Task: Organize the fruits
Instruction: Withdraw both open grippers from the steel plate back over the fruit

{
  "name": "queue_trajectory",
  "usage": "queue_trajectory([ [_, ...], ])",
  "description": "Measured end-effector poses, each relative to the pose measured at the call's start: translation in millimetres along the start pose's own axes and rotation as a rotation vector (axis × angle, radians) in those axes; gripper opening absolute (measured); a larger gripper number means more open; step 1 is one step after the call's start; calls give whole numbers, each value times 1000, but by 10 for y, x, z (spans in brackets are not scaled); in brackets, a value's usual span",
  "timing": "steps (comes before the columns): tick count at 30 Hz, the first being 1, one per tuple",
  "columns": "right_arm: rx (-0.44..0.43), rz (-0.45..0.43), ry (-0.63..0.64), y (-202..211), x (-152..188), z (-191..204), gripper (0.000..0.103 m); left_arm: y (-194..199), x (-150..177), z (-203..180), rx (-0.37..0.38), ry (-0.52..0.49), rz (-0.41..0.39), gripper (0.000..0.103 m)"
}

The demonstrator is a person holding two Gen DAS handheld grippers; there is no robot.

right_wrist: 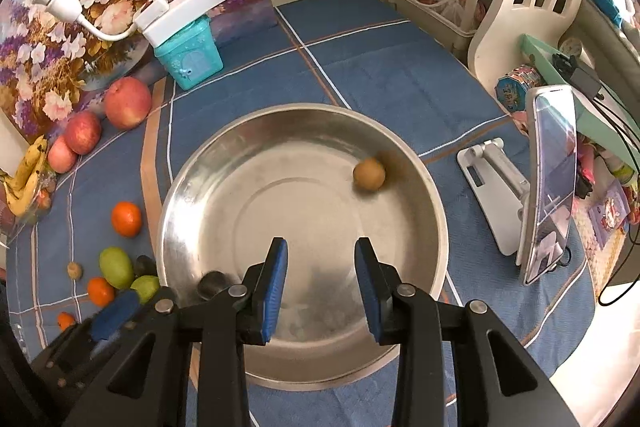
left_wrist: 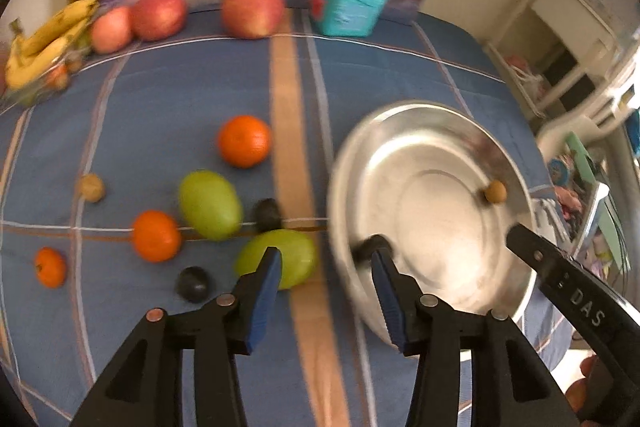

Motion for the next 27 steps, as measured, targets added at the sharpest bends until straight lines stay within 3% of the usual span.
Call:
queue_trajectory([
  [9, 3, 20, 45, 18, 135, 193, 36, 166, -22, 509, -35, 133, -22, 61],
  [23, -12, 35, 144, 115, 324, 612, 36, 338, 29, 1055, -70, 237, -35, 71],
  [27, -6, 41, 160, 88, 304, 674, 40, 347, 30, 1124, -90, 252, -37, 84],
])
Point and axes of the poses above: each gripper's, at about its wrist camera, not at the fingertips, and y roughly against the way its jaws point, z to its left, x to its underside, the point moved 2 cm from there along -y, roughly the way its jaws point, and after that the axes turned 10 degrees about y, right-handed, at the moved point
